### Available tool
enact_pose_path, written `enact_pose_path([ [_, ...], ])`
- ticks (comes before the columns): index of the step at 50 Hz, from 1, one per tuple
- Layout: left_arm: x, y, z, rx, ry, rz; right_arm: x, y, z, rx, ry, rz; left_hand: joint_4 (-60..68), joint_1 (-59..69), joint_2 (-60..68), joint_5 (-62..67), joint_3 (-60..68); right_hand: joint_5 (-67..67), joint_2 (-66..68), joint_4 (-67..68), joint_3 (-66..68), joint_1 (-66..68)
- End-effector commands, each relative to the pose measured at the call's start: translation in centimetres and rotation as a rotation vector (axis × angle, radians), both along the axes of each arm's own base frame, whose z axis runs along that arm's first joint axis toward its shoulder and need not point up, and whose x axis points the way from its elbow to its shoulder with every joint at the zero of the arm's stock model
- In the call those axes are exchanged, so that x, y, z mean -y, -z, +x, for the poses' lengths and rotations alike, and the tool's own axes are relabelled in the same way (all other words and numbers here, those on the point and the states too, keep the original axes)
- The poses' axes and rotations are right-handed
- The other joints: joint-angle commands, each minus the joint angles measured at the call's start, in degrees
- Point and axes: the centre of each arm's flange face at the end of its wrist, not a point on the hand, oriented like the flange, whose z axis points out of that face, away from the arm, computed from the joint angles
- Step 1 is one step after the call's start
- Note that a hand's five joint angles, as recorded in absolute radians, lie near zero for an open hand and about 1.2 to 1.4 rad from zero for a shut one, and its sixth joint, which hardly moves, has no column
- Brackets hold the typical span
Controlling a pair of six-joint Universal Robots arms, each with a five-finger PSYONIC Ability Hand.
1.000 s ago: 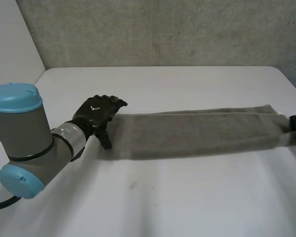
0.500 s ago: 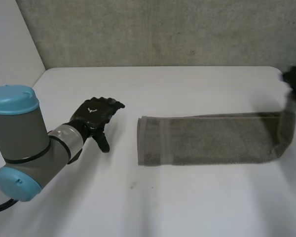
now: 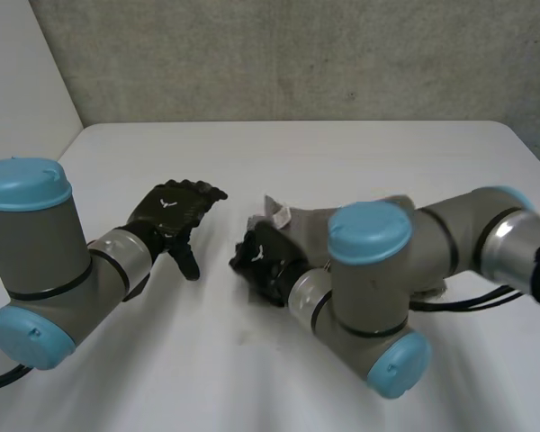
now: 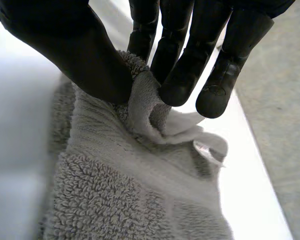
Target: Fold the towel.
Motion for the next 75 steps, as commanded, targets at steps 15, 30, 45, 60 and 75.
enact_pose_path([
  [15,0.0,0.1,-0.1,0.001,0.002,0.002,-0.1,-2.3,-1.8,0.058,0.058,0.057,0.5,0.1,0.5,-1.9,0.4,-66.4,-64.8,-67.0,-66.8,-66.0],
  [30,-1.2,-1.9,-3.3,-0.036,0.095,-0.075,8.6,-4.8,-14.9,0.302,0.56,0.275,0.5,0.1,0.5,-1.9,0.4,-66.4,-64.8,-67.0,-66.8,-66.0],
  [45,-2.4,-1.5,-4.7,-0.068,0.132,-0.046,10.0,0.0,-19.8,0.22,0.658,0.301,0.5,0.1,0.5,-1.9,0.4,-45.8,-44.2,-46.4,-46.2,-45.4],
  [60,-2.7,-1.2,-4.4,-0.062,0.127,-0.033,11.5,-0.8,-20.0,0.21,0.654,0.202,0.5,0.1,0.5,-1.9,0.4,3.6,5.2,3.0,3.2,4.0],
  [75,-1.0,-2.6,-2.1,-0.089,-0.034,-0.056,1.9,-3.6,-5.2,0.13,0.103,-0.021,0.5,0.1,0.5,-1.9,0.4,3.6,5.2,3.0,3.2,4.0],
])
